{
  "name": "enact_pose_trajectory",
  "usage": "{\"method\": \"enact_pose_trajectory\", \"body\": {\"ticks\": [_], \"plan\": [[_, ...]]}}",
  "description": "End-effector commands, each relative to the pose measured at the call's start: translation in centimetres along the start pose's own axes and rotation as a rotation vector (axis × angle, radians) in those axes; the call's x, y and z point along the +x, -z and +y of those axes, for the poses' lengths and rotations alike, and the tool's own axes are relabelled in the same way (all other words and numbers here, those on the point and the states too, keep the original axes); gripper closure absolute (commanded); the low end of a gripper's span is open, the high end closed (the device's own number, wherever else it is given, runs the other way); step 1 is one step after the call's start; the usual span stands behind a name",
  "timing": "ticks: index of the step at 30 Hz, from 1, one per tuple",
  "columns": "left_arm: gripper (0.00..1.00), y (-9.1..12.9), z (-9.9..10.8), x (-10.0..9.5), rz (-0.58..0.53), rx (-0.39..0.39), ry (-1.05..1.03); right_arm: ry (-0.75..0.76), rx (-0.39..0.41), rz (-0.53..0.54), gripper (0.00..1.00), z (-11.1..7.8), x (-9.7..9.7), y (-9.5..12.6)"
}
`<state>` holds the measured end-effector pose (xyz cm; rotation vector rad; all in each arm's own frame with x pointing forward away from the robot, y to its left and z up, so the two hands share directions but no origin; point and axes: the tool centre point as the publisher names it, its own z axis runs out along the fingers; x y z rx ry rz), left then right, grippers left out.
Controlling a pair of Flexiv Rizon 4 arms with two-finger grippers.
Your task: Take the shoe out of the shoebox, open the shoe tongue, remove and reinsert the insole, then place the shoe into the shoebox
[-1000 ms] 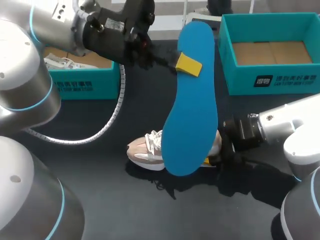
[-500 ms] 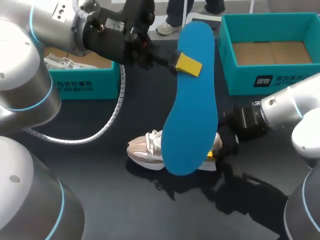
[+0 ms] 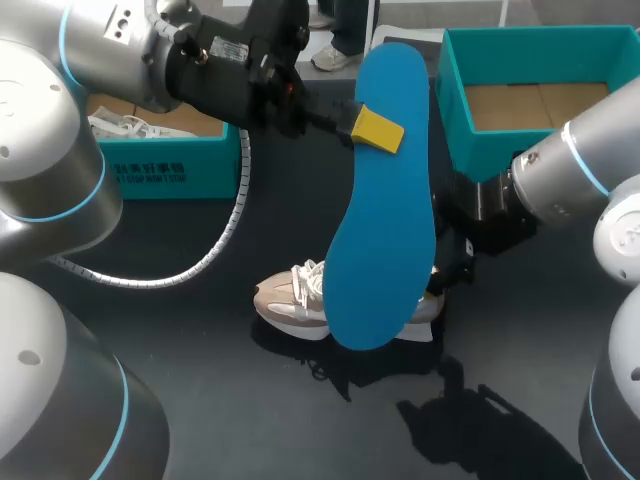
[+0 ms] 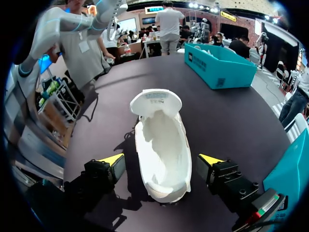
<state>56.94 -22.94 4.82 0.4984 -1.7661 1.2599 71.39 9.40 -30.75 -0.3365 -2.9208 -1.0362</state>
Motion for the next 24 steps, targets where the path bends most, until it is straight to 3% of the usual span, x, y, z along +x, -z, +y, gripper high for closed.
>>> {"method": "enact_pose_trajectory", "body": {"ticks": [1, 10, 16, 24], "plan": [[1.00, -0.01, 0.15, -0.09, 0.000, 0.001, 0.000, -0.046, 0.448, -0.004, 0.00, 0.62, 0.26, 0.58], [1.00, -0.01, 0.15, -0.09, 0.000, 0.001, 0.000, -0.024, 0.449, -0.027, 0.00, 0.69, 0.38, 0.70], [1.00, -0.01, 0.15, -0.09, 0.000, 0.001, 0.000, -0.008, 0.561, -0.080, 0.00, 0.94, 0.46, 1.16], [1.00, -0.01, 0.15, -0.09, 0.000, 0.001, 0.000, -0.005, 0.564, -0.071, 0.00, 0.37, -0.18, 0.54]]}}
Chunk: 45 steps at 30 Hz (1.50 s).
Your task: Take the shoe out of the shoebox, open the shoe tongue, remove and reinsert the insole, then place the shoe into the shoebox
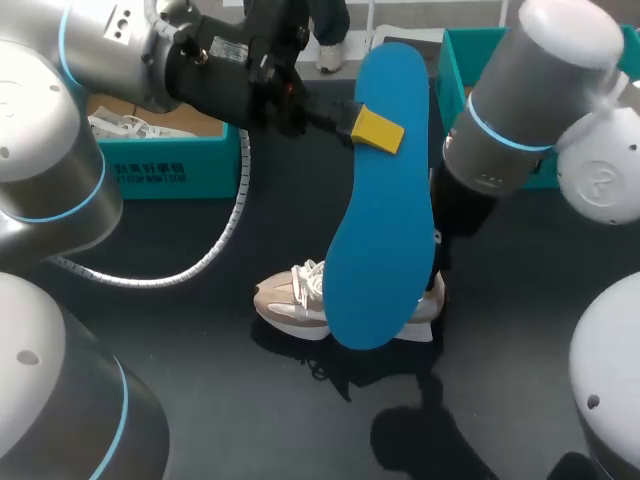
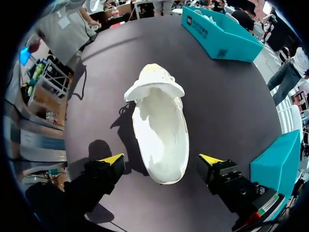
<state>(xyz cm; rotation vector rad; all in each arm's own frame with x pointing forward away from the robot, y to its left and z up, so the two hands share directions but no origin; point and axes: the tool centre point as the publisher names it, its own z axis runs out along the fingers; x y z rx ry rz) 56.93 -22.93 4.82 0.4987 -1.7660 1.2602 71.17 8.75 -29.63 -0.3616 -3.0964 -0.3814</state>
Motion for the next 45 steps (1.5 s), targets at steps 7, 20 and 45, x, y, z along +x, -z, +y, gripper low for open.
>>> {"method": "enact_pose_trajectory", "body": {"ticks": [7, 20, 45], "plan": [[1.00, 0.0, 0.1, -0.1, 0.000, 0.001, 0.000, -0.013, 0.137, 0.001, 0.00, 0.7, -0.5, -0.8], [1.00, 0.0, 0.1, -0.1, 0.000, 0.001, 0.000, -0.019, 0.083, -0.028, 0.00, 1.4, -1.0, -1.6], [1.00, 0.0, 0.1, -0.1, 0.000, 0.001, 0.000, 0.031, 0.112, -0.010, 0.69, 2.5, -4.6, -11.8]]}}
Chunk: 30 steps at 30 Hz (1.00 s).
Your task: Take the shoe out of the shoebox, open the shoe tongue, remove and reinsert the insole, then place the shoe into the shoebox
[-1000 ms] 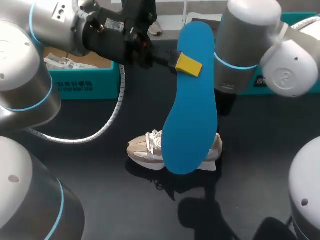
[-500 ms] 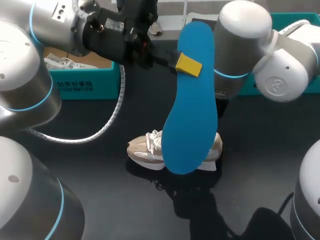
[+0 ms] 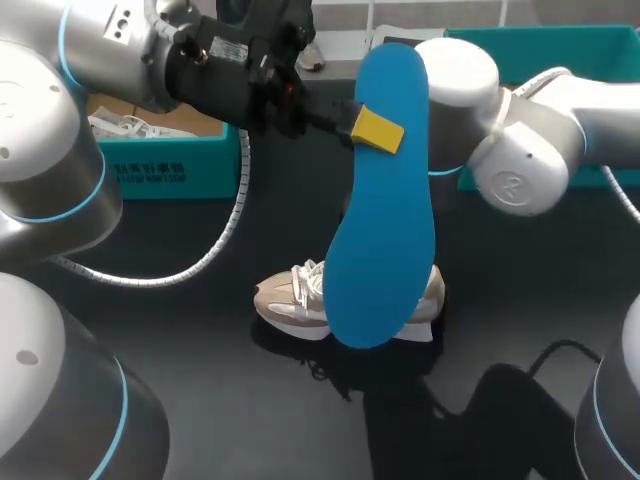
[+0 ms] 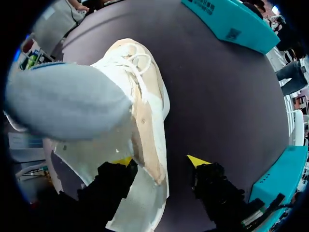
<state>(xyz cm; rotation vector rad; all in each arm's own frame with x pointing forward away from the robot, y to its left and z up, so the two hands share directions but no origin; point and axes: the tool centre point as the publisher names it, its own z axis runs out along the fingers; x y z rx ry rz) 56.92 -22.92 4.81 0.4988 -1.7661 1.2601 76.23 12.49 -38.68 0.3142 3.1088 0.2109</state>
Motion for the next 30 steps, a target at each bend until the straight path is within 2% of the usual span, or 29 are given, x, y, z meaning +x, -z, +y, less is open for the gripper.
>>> {"method": "enact_pose_trajectory", "body": {"ticks": [1, 2, 4, 5, 11, 17, 23, 25, 26, 28, 30], "plan": [[1.00, 0.0, 0.1, -0.1, 0.000, 0.001, 0.000, -0.005, 0.003, 0.011, 0.75, 0.1, -0.1, -2.0], [1.00, 0.0, 0.1, -0.1, 0.000, 0.001, 0.000, -0.007, 0.003, 0.012, 0.76, 0.0, -0.1, -2.0], [1.00, 0.0, 0.1, -0.1, 0.000, 0.001, 0.000, -0.021, -0.001, 0.011, 0.96, -0.2, 0.0, -2.1], [1.00, 0.0, 0.1, -0.1, 0.000, 0.001, 0.000, -0.030, -0.009, 0.009, 1.00, -0.3, 0.1, -2.1], [1.00, 0.0, 0.1, -0.1, 0.000, 0.001, 0.000, -0.078, -0.010, 0.017, 1.00, -0.7, 0.5, -2.2], [1.00, 0.0, 0.1, -0.1, 0.000, 0.001, 0.000, -0.221, -0.005, 0.091, 1.00, -0.5, 1.0, 0.5], [1.00, 0.0, 0.1, -0.1, 0.000, 0.001, 0.000, -0.506, -0.130, 0.120, 1.00, -0.8, 1.7, 3.2], [1.00, 0.0, 0.1, -0.1, 0.000, 0.001, 0.000, -0.572, -0.170, 0.125, 1.00, -0.5, 1.9, 3.4], [1.00, 0.0, 0.1, -0.1, 0.000, 0.001, 0.000, -0.580, -0.175, 0.159, 1.00, -0.4, 2.1, 3.3], [1.00, 0.0, 0.1, -0.1, 0.000, 0.001, 0.000, -0.634, -0.220, 0.153, 1.00, -0.2, 2.5, 2.9], [1.00, 0.0, 0.1, -0.1, 0.000, 0.001, 0.000, -0.610, -0.237, 0.146, 1.00, 0.2, 2.7, 3.0]]}}
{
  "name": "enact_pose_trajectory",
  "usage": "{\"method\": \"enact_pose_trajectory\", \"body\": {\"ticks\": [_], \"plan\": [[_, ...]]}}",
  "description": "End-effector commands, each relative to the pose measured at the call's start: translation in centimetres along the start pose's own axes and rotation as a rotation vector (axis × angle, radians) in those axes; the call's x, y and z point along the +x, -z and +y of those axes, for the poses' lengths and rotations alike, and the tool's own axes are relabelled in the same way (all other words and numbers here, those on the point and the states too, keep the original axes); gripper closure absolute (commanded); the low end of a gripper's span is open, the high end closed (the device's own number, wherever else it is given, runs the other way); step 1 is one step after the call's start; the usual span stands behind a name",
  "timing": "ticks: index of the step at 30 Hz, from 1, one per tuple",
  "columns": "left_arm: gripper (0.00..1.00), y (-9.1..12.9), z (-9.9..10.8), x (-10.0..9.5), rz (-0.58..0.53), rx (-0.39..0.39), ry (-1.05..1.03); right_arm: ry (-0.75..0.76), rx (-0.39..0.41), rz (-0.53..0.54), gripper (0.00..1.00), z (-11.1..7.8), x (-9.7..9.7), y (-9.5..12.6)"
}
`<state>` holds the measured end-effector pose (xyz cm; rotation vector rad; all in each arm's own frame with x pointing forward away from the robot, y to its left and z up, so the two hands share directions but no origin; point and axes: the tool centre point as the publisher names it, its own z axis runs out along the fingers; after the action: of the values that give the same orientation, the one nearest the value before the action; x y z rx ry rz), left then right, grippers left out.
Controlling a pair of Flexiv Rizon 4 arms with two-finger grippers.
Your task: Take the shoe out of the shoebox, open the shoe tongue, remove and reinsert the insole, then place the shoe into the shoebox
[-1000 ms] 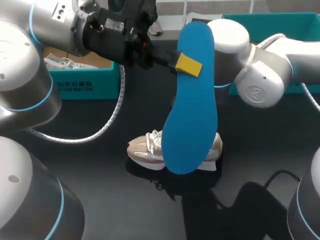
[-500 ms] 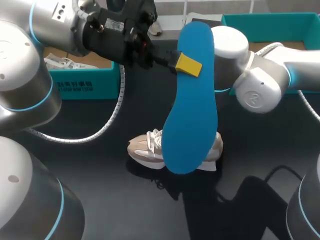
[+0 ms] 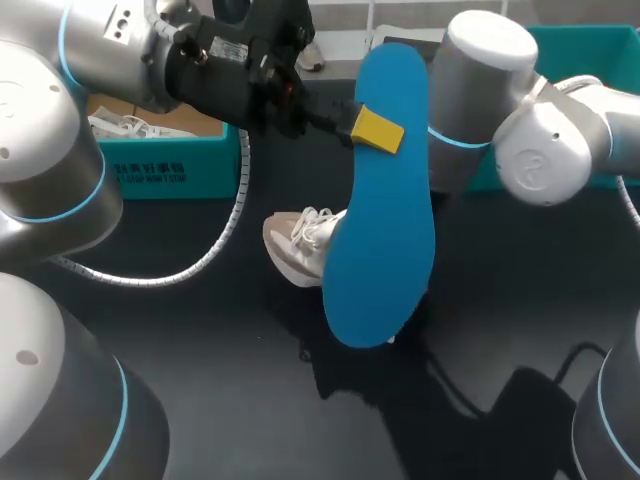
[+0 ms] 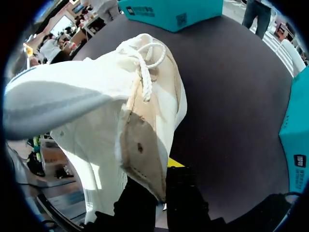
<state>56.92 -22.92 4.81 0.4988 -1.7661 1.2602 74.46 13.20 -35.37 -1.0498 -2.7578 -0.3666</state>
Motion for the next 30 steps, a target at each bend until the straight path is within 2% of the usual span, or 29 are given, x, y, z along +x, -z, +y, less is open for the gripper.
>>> {"method": "enact_pose_trajectory", "body": {"ticks": [1, 12, 13, 14, 15, 20, 30], "plan": [[1.00, 0.0, 0.1, -0.1, 0.000, 0.001, 0.000, -0.068, -0.138, 0.025, 1.00, -1.0, 0.3, -0.3], [1.00, 0.0, 0.1, -0.1, 0.000, 0.001, 0.000, -0.068, -0.138, 0.025, 1.00, -1.0, 0.3, -0.3], [1.00, 0.0, 0.1, -0.1, 0.000, 0.001, 0.000, -0.130, -0.157, -0.013, 1.00, -0.9, 0.3, -0.1], [1.00, 0.0, 0.1, -0.1, 0.000, 0.001, 0.000, -0.156, -0.180, 0.009, 1.00, -0.8, 0.3, -0.1], [1.00, 0.0, 0.1, -0.1, 0.000, 0.001, 0.000, -0.207, -0.146, 0.000, 1.00, -0.7, 0.4, -0.3], [1.00, 0.0, 0.1, -0.1, 0.000, 0.001, 0.000, -0.338, -0.104, -0.018, 1.00, 0.0, 0.9, -0.8], [1.00, 0.0, 0.1, -0.1, 0.000, 0.001, 0.000, -0.522, -0.091, -0.058, 1.00, 0.7, 1.3, -1.6]]}}
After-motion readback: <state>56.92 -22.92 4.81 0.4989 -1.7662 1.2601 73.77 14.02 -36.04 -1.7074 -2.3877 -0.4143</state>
